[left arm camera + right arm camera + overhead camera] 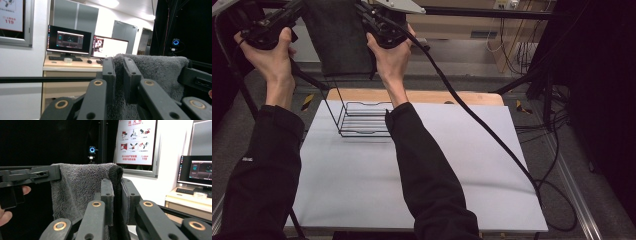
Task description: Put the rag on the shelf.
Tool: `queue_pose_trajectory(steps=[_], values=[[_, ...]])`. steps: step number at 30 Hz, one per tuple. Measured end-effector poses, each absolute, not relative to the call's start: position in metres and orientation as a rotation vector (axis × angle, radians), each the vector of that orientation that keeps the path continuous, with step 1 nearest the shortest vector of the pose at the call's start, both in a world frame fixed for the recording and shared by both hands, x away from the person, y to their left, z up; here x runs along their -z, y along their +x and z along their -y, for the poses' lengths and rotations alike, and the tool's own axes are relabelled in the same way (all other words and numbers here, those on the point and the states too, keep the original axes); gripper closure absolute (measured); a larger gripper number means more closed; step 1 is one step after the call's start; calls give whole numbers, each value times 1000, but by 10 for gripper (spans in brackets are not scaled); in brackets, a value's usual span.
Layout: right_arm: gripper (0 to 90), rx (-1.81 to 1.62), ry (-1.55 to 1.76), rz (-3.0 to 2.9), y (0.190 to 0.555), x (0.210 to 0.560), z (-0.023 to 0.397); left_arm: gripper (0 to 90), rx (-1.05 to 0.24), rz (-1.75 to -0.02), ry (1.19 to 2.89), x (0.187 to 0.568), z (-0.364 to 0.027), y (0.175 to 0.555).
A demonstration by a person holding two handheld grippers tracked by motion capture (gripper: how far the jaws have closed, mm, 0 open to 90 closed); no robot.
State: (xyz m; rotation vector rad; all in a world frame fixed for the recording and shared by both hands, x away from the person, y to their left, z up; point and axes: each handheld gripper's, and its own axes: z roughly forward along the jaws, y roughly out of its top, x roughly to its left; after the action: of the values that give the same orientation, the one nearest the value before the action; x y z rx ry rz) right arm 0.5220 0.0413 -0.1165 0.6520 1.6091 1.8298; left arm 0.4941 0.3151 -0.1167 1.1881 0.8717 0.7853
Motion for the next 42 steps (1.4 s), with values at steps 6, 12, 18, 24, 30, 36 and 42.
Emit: queue_pose_trajectory(steps=[6,12,18,24,30,36,42], values=[[820,-1801,687,-1636,529,131,-44,814,-779,-904,1229,129,-314,509],[820,-1792,711,-1656,534,143,-41,814,-767,-902,1254,142,-314,514],[819,-1781,735,-1687,534,155,-38,813,-759,-888,1293,153,-314,510],[819,-1778,742,-1726,531,166,-35,813,-733,-878,1326,166,-318,501],[819,-1772,734,-1772,525,178,-30,813,-720,-871,1363,177,-320,492],[818,-1768,727,-1809,522,189,-28,813,-715,-869,1381,188,-320,486],[818,-1766,713,-1822,519,194,-29,813,-711,-862,1392,193,-323,480]])
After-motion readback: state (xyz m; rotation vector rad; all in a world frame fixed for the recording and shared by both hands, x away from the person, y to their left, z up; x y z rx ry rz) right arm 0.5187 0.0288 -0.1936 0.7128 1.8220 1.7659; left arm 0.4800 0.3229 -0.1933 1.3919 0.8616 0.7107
